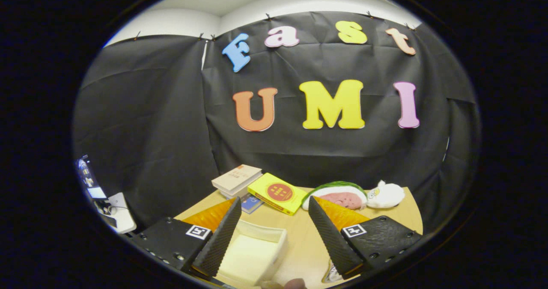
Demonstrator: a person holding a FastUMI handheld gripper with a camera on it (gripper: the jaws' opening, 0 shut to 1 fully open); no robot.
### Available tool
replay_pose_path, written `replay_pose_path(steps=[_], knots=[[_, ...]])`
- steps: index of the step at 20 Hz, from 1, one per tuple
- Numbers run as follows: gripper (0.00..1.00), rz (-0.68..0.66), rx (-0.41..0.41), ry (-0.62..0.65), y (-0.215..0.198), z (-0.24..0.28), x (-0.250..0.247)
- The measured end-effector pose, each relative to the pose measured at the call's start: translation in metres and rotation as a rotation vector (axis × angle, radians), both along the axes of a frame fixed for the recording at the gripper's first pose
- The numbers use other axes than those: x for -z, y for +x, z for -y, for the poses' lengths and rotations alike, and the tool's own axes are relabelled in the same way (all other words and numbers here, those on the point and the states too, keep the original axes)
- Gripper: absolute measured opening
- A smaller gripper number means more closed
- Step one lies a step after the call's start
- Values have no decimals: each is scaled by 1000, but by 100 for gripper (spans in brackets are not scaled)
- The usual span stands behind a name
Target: Open the storage box then place both shoes into the box .Put the left shoe in first, then the right shoe, with the right side of both shoes facing outward in a uniform manner.
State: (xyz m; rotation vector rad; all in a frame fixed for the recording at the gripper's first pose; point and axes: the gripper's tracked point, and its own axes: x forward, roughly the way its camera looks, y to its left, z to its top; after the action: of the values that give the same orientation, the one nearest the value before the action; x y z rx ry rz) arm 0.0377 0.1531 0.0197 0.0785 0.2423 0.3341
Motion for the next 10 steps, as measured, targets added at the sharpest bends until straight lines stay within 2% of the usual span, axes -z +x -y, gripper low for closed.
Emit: replay_pose_path(steps=[5, 10], knots=[[95, -43, 89, 7, 4, 99, 40], [95, -181, 167, -7, 6, 165, 118]])
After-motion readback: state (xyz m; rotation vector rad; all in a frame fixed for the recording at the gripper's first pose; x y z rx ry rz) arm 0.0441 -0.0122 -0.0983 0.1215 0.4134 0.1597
